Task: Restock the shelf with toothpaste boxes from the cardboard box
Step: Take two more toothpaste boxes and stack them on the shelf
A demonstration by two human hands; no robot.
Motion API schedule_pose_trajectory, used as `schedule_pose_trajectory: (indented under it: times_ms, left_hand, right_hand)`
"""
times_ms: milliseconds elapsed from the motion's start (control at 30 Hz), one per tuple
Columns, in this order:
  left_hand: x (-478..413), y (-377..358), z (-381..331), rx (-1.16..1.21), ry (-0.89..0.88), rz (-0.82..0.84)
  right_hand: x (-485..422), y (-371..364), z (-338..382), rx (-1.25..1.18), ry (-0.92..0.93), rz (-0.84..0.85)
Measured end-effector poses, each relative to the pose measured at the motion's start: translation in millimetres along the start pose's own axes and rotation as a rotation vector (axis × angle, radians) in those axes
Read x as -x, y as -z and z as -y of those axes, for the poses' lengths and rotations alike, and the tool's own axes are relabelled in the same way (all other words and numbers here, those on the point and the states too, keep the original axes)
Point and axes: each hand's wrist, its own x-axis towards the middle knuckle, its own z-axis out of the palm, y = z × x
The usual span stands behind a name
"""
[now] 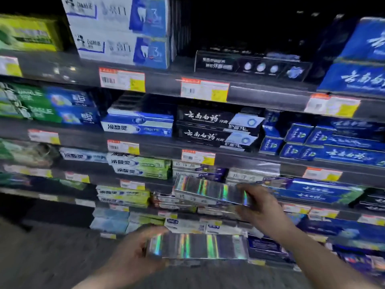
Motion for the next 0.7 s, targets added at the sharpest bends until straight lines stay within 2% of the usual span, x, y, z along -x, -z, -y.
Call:
schedule_pose_trajectory:
  times_ms: [267,467,700]
  left_hand:
    - [-94.3,-8.3,68.6,0.039,-0.048,-0.061]
    - [-152.8,-26.0,114.2,0.262,-0.092,-0.047]
    - [-207.2,-43.5,147.3,0.267,-0.208,-0.094]
  right_hand:
    - [-86.9,-73.5,-53.2,0.047,0.056,-0.066]
    - [-121.8,-98.5,-86.4,0.044,0.109,-0.125]
    - [-150.4,-115.0,-108.1,0.175,0.268,-0.165]
